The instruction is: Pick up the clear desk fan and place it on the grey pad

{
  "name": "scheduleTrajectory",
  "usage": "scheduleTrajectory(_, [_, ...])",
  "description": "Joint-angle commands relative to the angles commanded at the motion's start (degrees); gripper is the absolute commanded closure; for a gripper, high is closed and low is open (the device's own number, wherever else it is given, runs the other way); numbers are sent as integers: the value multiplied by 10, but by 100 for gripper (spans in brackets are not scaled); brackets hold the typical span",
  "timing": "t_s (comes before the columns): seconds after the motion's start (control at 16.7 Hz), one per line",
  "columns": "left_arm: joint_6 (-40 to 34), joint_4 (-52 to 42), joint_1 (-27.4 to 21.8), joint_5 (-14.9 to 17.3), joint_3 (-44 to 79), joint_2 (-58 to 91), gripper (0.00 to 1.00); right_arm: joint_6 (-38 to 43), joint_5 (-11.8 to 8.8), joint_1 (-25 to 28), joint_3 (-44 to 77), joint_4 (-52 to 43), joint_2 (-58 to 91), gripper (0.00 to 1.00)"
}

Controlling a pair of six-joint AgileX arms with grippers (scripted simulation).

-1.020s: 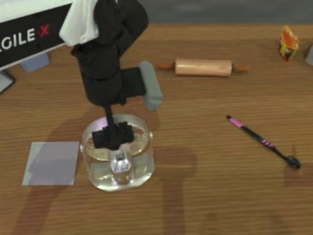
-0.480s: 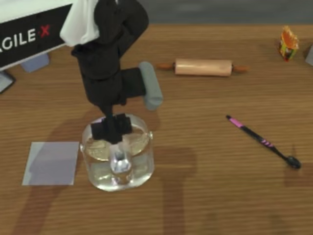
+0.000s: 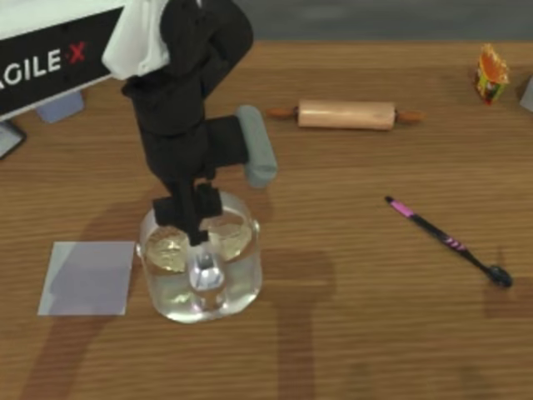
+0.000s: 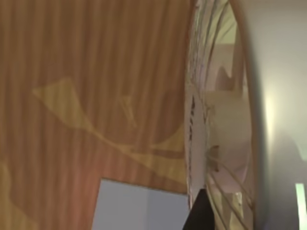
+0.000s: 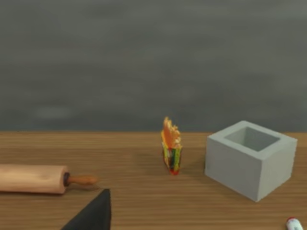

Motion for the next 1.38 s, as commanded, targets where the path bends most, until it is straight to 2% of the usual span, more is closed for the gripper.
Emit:
scheduleTrajectory(0.48, [1, -2, 1, 0, 2, -1, 100, 0, 0, 0, 0, 0, 0, 0])
scheduleTrajectory(0.9, [0, -108, 10, 0, 104, -4, 100, 0, 0, 0, 0, 0, 0, 0])
scheduleTrajectory(1.2, [0, -110, 8, 0, 107, -3, 100, 0, 0, 0, 0, 0, 0, 0])
scheduleTrajectory(1.38, [-34, -121, 11, -6, 102, -6, 100, 0, 0, 0, 0, 0, 0, 0])
